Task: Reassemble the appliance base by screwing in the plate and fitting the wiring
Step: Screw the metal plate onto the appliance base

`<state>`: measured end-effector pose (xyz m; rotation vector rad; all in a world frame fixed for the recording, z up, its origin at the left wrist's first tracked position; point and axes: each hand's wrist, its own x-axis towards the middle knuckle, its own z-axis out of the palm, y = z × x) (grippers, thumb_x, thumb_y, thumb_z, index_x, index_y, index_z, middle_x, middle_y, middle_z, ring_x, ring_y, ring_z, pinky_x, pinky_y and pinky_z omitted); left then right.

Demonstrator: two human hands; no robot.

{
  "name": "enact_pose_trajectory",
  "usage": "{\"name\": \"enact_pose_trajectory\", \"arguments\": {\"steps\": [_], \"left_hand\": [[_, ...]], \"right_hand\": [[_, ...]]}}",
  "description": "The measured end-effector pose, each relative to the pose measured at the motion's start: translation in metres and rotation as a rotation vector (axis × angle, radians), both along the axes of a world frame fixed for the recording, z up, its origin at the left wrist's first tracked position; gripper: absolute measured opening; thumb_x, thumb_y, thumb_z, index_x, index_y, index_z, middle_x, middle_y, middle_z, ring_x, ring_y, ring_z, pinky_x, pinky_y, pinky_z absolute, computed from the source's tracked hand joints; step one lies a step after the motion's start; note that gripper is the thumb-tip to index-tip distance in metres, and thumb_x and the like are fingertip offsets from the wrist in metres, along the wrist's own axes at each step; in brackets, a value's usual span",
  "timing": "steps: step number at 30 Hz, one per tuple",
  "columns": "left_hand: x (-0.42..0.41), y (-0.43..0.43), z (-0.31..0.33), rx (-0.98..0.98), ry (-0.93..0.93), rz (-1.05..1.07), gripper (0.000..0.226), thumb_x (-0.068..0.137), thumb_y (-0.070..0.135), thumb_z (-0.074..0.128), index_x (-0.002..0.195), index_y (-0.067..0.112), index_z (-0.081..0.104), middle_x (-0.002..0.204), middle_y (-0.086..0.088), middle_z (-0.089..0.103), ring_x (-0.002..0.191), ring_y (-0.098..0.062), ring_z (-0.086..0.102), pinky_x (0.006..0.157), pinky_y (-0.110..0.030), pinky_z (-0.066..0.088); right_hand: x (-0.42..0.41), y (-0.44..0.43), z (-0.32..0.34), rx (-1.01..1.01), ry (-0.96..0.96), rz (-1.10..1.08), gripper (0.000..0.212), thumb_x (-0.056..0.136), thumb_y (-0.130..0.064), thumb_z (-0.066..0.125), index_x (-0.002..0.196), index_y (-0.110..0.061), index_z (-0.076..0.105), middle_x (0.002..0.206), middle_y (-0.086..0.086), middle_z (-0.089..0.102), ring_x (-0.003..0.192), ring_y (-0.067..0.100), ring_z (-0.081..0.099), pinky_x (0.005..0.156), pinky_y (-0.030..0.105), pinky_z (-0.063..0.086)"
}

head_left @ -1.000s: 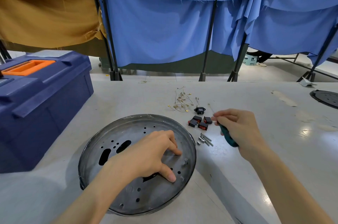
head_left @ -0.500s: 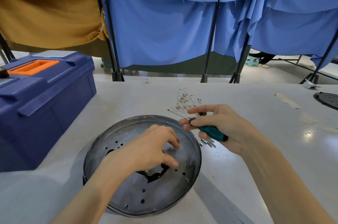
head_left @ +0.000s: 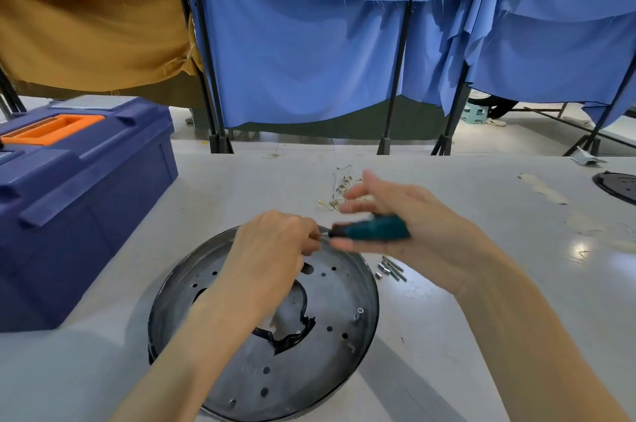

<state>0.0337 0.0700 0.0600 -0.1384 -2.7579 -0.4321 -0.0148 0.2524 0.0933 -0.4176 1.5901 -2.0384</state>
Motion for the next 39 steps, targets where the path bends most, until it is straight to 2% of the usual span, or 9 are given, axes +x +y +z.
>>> {"name": "enact_pose_trajectory", "arguments": {"steps": [3, 5, 8, 11, 13, 18, 24, 27, 39], "left_hand": [[0.0, -0.001, 0.003, 0.339, -0.025, -0.026, 0.016, 0.089, 0.003, 0.06, 0.079, 0.009, 0.071, 0.066, 0.002, 0.068, 0.057, -0.011, 0.067, 0.069, -0.032, 0.053], [0.002, 0.002, 0.004, 0.502, -0.045, -0.068, 0.016, 0.088, -0.001, 0.062, 0.077, 0.005, 0.072, 0.065, -0.004, 0.07, 0.054, -0.017, 0.067, 0.065, -0.028, 0.055], [0.003, 0.008, 0.004, 0.592, -0.089, -0.104, 0.005, 0.084, 0.009, 0.071, 0.088, 0.01, 0.074, 0.069, -0.003, 0.072, 0.06, -0.018, 0.068, 0.071, -0.033, 0.057], [0.005, 0.003, -0.002, 0.329, -0.218, 0.01, 0.058, 0.066, 0.042, 0.084, 0.118, 0.023, 0.066, 0.098, 0.011, 0.07, 0.089, -0.005, 0.065, 0.088, -0.032, 0.052], [0.01, 0.002, -0.009, 0.204, -0.298, -0.008, 0.073, 0.058, 0.051, 0.086, 0.123, 0.028, 0.061, 0.111, 0.013, 0.063, 0.104, -0.003, 0.057, 0.093, -0.027, 0.047], [0.016, 0.022, -0.031, 0.121, -0.373, -0.198, 0.065, 0.065, 0.054, 0.08, 0.123, 0.031, 0.061, 0.122, 0.019, 0.049, 0.109, -0.003, 0.037, 0.091, -0.022, 0.035], [0.012, 0.024, -0.038, 0.027, -0.4, -0.242, 0.068, 0.072, 0.052, 0.076, 0.133, 0.028, 0.056, 0.133, 0.019, 0.042, 0.122, -0.009, 0.037, 0.102, -0.033, 0.039], [0.011, 0.022, -0.038, 0.008, -0.401, -0.25, 0.069, 0.073, 0.052, 0.076, 0.135, 0.03, 0.055, 0.136, 0.019, 0.041, 0.124, -0.009, 0.037, 0.102, -0.034, 0.039], [0.009, 0.022, -0.038, -0.028, -0.386, -0.265, 0.069, 0.073, 0.052, 0.076, 0.135, 0.03, 0.056, 0.138, 0.017, 0.041, 0.125, -0.011, 0.038, 0.101, -0.034, 0.04]], "right_hand": [[-0.004, 0.004, -0.001, -0.235, 0.075, 0.047, 0.04, 0.081, -0.022, 0.072, 0.111, 0.003, 0.065, 0.114, 0.027, 0.066, 0.106, 0.042, 0.066, 0.082, 0.039, 0.058], [-0.004, 0.001, -0.005, -0.215, 0.206, 0.018, 0.043, 0.082, -0.009, 0.068, 0.122, 0.002, 0.056, 0.11, 0.025, 0.069, 0.105, 0.04, 0.067, 0.08, 0.038, 0.059], [-0.001, -0.004, -0.004, -0.077, 0.429, -0.111, 0.035, 0.085, -0.015, 0.062, 0.115, 0.0, 0.054, 0.095, 0.021, 0.072, 0.092, 0.036, 0.071, 0.071, 0.037, 0.06], [-0.001, 0.004, 0.005, 0.026, 0.588, -0.237, 0.031, 0.089, -0.026, 0.059, 0.109, -0.003, 0.054, 0.085, 0.013, 0.073, 0.08, 0.031, 0.073, 0.061, 0.033, 0.057], [-0.003, 0.015, 0.011, 0.043, 0.607, -0.267, 0.031, 0.088, -0.029, 0.061, 0.107, -0.005, 0.055, 0.081, 0.011, 0.073, 0.076, 0.032, 0.073, 0.063, 0.03, 0.057], [-0.003, 0.022, 0.013, 0.129, 0.557, -0.235, 0.03, 0.08, -0.026, 0.064, 0.102, -0.006, 0.057, 0.076, 0.015, 0.071, 0.069, 0.034, 0.073, 0.061, 0.029, 0.059], [-0.006, 0.019, 0.008, 0.202, 0.544, -0.192, 0.024, 0.083, -0.019, 0.064, 0.101, -0.004, 0.057, 0.077, 0.016, 0.071, 0.068, 0.032, 0.073, 0.057, 0.026, 0.058], [-0.006, 0.017, 0.008, 0.231, 0.541, -0.174, 0.031, 0.078, -0.023, 0.064, 0.101, -0.004, 0.057, 0.076, 0.016, 0.071, 0.066, 0.03, 0.073, 0.056, 0.024, 0.057], [-0.006, 0.016, 0.005, 0.285, 0.532, -0.128, 0.018, 0.088, -0.009, 0.061, 0.103, -0.002, 0.055, 0.077, 0.017, 0.07, 0.064, 0.031, 0.073, 0.054, 0.024, 0.057]]}}
